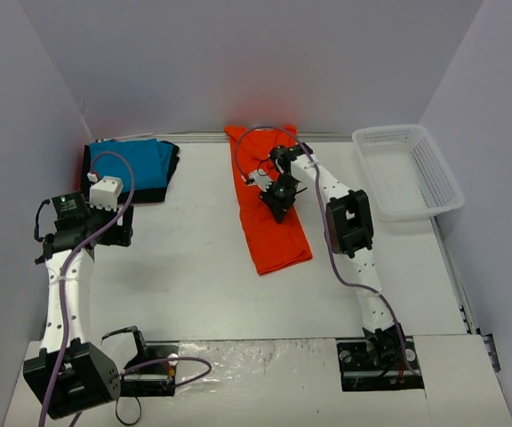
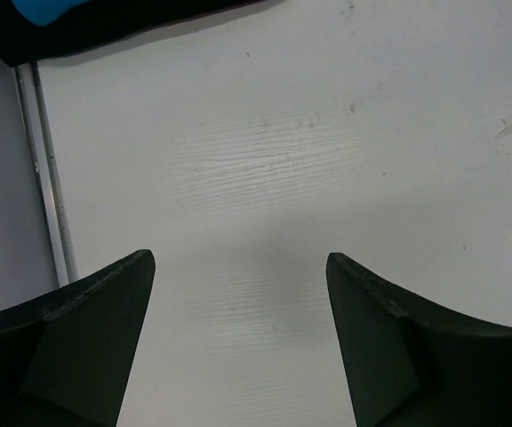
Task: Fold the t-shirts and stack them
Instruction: Rotate the tshirt 90 degrees
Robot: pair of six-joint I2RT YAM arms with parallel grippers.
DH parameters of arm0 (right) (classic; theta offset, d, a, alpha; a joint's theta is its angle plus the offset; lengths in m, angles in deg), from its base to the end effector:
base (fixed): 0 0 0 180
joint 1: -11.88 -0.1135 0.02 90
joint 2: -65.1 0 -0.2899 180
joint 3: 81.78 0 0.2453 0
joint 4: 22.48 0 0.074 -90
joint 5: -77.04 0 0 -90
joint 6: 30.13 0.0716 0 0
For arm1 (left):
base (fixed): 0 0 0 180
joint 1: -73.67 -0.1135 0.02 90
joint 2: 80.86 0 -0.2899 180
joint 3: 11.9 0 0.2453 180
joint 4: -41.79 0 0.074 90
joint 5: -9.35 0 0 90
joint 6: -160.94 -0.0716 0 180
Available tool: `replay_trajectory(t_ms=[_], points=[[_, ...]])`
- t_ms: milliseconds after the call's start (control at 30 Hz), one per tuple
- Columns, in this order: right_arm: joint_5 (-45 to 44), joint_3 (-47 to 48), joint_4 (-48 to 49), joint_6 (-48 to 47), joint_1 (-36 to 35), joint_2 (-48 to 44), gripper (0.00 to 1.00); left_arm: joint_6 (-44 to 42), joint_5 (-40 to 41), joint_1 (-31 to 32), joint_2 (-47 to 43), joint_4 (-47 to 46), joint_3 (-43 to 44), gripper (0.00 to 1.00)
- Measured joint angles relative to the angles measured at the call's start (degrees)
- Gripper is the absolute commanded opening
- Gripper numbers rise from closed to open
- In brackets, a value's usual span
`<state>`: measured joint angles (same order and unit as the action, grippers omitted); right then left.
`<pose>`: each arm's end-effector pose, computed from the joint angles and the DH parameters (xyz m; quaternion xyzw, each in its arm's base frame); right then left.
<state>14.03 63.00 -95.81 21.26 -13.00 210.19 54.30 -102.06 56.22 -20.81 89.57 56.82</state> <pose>0.4779 0.2574 0.1459 -0.5346 0.8010 0.2128 0.1650 0.2243 0.0431 0.3129 0.0735 0.8878 -0.0366 0.4528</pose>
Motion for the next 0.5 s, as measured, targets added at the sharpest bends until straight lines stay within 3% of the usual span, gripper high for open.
replay_trajectory(t_ms=[167,300,400,500], points=[[-2.49,-11.96,4.70,0.07,-1.42,-7.87,0.26,-0.68,-2.49,0.00,-4.81,0.15,-0.04,0.82],[-5.03,-20.22,4.24,0.76,-3.82,-15.72,0.28,-1.01,-4.31,0.00,-7.26,0.55,-0.02,0.87],[-6.01,-26.08,3.19,1.81,-6.25,-24.26,0.34,-1.81,-6.86,0.00,-7.48,2.08,0.22,0.96],[-8.72,-29.62,4.20,4.09,-7.15,-32.37,0.43,-2.64,-9.33,0.11,-8.85,4.17,0.81,0.94]])
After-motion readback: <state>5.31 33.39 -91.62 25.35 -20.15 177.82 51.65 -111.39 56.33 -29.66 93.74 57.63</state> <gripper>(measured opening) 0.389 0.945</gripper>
